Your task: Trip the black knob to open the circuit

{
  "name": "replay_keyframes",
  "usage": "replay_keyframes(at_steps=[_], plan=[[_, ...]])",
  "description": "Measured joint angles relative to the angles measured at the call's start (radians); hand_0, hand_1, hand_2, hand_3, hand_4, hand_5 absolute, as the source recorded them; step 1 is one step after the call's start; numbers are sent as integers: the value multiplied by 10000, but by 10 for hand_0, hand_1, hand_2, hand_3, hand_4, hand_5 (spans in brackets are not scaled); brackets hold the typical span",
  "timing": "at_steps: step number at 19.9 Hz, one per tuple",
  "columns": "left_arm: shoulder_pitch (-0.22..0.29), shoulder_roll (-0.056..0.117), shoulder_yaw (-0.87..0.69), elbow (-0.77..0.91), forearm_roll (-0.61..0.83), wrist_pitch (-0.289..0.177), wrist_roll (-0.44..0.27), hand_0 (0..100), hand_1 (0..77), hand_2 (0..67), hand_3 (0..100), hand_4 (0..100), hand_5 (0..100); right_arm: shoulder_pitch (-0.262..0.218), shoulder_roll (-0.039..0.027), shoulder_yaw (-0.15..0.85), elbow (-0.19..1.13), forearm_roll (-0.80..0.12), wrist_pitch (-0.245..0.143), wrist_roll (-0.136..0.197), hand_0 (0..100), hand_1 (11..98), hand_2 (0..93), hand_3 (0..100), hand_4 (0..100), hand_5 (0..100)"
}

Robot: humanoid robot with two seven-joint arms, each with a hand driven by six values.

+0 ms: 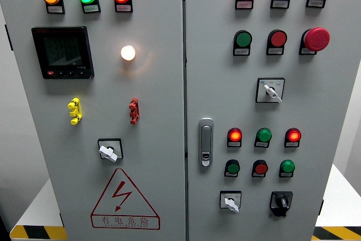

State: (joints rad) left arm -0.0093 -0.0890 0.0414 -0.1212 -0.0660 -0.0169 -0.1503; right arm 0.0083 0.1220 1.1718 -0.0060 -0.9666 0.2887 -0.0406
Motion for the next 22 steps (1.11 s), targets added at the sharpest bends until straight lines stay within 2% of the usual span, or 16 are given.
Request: replay_keyframes(at_steps=[3,6,10,13,16,19,22], plan=[[-6,0,0,0,0,0,0,0,30,129,214,67,15,28,7,2019,1054,-1528,101,-220,678,342,29,128,74,147],[-4,-6,-1,0,0,0,0,0,30,129,214,67,15,197,19,3854,1752,-3342,650,-296,679,342,29,130,74,148],[0,0,0,0,0,0,0,0,30,129,214,67,15,321,24,5323,2944,-4768,1098,-302,680,345,24,136,79,153],[2,0,0,0,0,0,0,0,30,129,214,67,16,165,48,5632,4314,-5006,1417,-301,678,350,23,143,83,159],[-1,0,0,0,0,0,-2,0,30,129,214,66,15,-195,43,5559,5955,-5010,1450,-280,674,356,20,162,101,194],[-1,-5,-1,0,0,0,-1,0,30,129,214,66,15,-725,31,5093,7972,-4905,1327,-268,668,366,16,184,126,234],[1,-6,-1,0,0,0,-2,0,31,129,214,67,15,-1264,13,4652,10002,-4878,1037,-268,663,378,10,229,178,319]])
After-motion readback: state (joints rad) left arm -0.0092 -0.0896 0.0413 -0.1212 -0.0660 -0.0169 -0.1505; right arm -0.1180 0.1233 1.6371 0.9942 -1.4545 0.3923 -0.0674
